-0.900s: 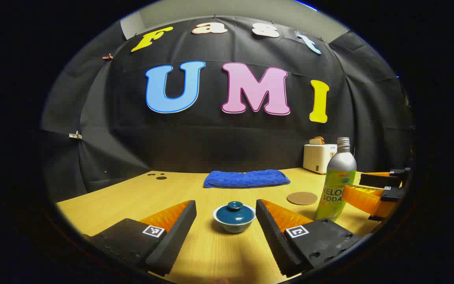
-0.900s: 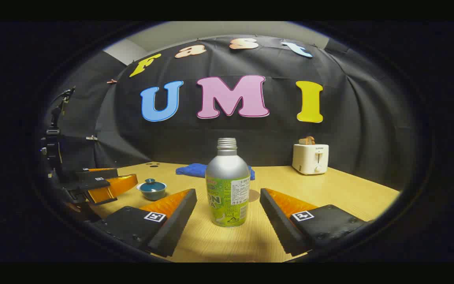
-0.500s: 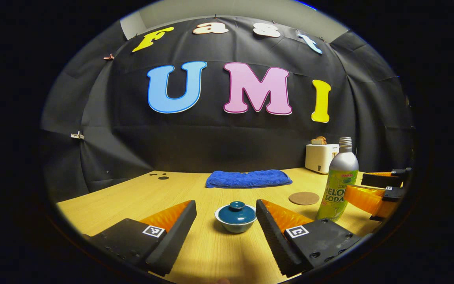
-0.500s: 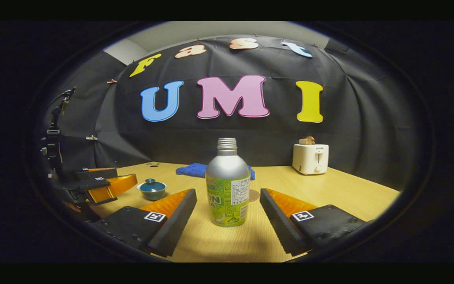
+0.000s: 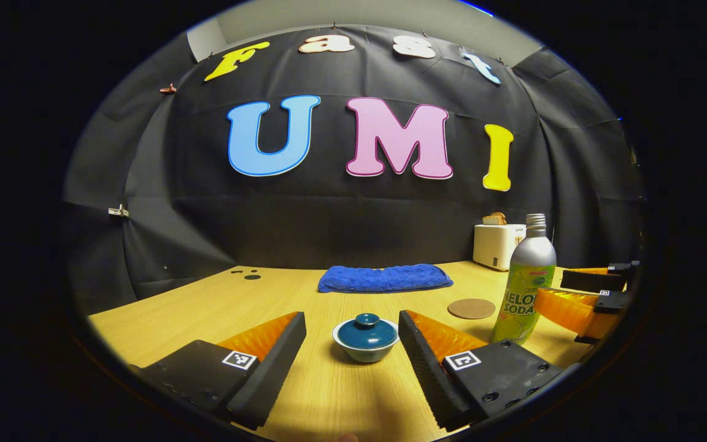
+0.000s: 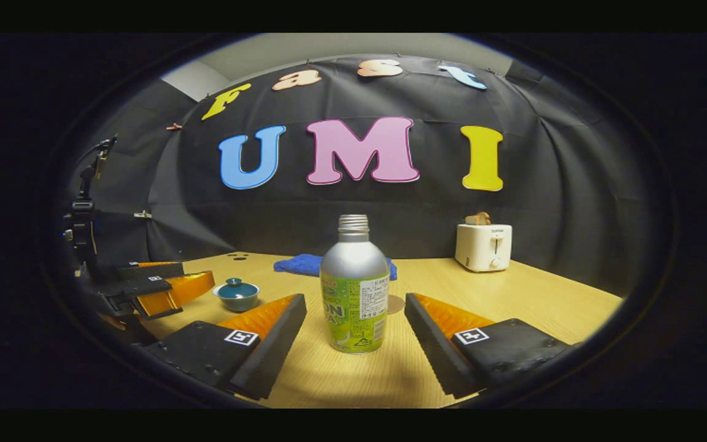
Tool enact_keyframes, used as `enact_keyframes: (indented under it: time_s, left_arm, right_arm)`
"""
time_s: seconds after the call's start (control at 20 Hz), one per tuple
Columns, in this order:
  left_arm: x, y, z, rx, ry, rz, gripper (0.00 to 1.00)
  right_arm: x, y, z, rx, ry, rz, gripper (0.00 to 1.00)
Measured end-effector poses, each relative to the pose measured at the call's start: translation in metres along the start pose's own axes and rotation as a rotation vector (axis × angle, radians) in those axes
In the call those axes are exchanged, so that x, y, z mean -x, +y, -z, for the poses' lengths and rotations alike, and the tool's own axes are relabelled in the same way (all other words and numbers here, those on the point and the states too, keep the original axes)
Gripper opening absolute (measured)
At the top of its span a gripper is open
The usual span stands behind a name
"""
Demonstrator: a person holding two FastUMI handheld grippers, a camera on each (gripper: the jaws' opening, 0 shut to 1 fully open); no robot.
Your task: Open the teacup lid with one hand, grasp the water bottle and pour water into the teacup with the other hand; after pouring, place the water bottle on the coaster and then close the teacup lid.
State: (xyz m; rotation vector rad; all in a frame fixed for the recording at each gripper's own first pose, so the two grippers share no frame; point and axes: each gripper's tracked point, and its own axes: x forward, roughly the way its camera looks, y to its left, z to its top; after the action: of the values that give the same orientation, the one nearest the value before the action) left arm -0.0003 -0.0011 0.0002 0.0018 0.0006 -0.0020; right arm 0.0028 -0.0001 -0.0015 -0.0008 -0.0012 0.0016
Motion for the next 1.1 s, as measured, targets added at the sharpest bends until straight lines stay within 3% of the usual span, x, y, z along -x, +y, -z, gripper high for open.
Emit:
enact_keyframes:
  time_s: [0.25,0.8,0.9,1.1]
  left_arm:
    - [-0.004,0.000,-0.001,-0.001,0.001,-0.002,0.96]
    - [-0.059,-0.013,0.014,-0.092,0.096,0.098,0.94]
    - [-0.068,-0.014,0.017,-0.122,0.120,0.098,0.91]
    - [-0.082,-0.015,0.026,-0.161,0.177,0.107,0.72]
  right_arm:
    - [0.000,0.001,0.000,0.000,0.000,0.000,1.00]
    - [-0.001,-0.001,0.000,-0.001,0.001,-0.001,1.00]
    - [-0.001,0.000,0.000,-0.001,0.001,-0.001,1.00]
    - [-0.001,0.000,0.000,-0.001,0.001,-0.001,1.00]
